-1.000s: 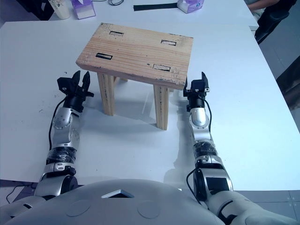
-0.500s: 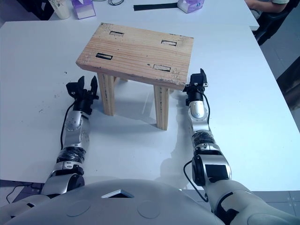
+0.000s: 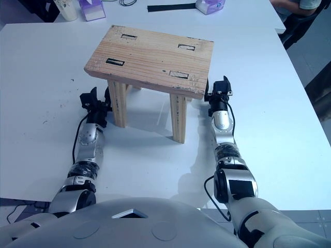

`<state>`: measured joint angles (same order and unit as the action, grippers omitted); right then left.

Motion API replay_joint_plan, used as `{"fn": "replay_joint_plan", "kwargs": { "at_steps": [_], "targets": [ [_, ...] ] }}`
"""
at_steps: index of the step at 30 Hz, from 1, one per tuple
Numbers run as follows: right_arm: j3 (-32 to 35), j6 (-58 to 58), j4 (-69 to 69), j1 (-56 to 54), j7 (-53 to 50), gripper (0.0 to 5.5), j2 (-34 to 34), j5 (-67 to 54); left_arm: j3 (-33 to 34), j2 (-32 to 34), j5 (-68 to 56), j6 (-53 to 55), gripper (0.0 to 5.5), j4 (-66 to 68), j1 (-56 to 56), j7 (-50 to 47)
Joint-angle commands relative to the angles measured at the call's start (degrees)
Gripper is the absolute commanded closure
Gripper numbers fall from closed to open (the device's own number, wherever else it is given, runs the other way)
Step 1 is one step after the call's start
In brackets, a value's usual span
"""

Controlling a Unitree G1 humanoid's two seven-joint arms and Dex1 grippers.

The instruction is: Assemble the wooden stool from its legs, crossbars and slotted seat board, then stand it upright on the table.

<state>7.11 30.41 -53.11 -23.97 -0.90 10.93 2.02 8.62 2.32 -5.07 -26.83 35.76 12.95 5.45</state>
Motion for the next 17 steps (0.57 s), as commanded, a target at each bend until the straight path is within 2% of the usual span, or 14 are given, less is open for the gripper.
{"fn": "replay_joint_plan", "kwargs": {
  "at_steps": [1, 17],
  "targets": [
    [1.0, -0.6, -1.5, -1.7, -0.7, 2.20, 0.4, -1.0, -0.9, -0.2, 0.6, 0.2, 2.95, 0.4, 1.6, 0.0],
    [2.0, -0.2, -4.8, -3.5, -0.9, 2.20, 0.6, -1.0, -1.4, 0.0, 1.0, -0.1, 2.95, 1.4, 2.2, -1.0]
  ]
}}
